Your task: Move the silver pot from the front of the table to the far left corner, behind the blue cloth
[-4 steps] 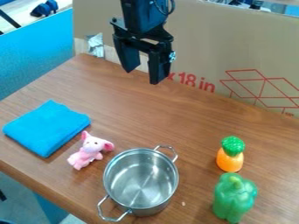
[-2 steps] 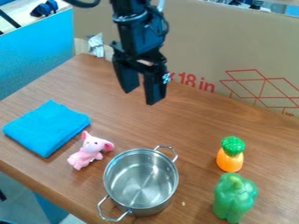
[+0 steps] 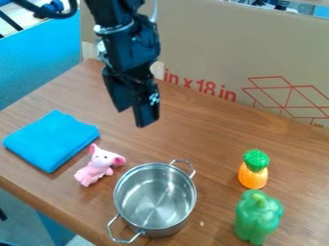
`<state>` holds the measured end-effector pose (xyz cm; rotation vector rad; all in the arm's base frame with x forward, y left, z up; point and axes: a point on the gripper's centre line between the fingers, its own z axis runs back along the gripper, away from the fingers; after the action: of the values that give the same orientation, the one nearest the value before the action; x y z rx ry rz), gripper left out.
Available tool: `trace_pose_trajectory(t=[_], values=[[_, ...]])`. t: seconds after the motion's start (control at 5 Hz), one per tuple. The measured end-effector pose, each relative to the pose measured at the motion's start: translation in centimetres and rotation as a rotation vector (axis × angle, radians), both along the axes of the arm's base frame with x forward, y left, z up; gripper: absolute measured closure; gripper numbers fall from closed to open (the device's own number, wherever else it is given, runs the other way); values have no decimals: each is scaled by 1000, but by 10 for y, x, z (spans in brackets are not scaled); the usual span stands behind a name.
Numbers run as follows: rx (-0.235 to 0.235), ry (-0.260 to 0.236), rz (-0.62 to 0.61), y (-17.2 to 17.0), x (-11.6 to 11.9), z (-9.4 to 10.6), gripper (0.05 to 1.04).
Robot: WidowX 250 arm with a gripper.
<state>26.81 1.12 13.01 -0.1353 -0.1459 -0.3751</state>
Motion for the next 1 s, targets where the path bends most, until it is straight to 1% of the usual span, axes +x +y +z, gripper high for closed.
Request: trace_pose_trajectory(t=[0.2,0.4,0.6,0.8,1.0], values=[[74,24,19,0,-5,-12,78],[203,65,57,-1,-16,-36,78],[267,56,40,-10,-21,-46,78],[259,60,24,-17,-27,-53,78],[251,23,10,-22,-31,-46,78]])
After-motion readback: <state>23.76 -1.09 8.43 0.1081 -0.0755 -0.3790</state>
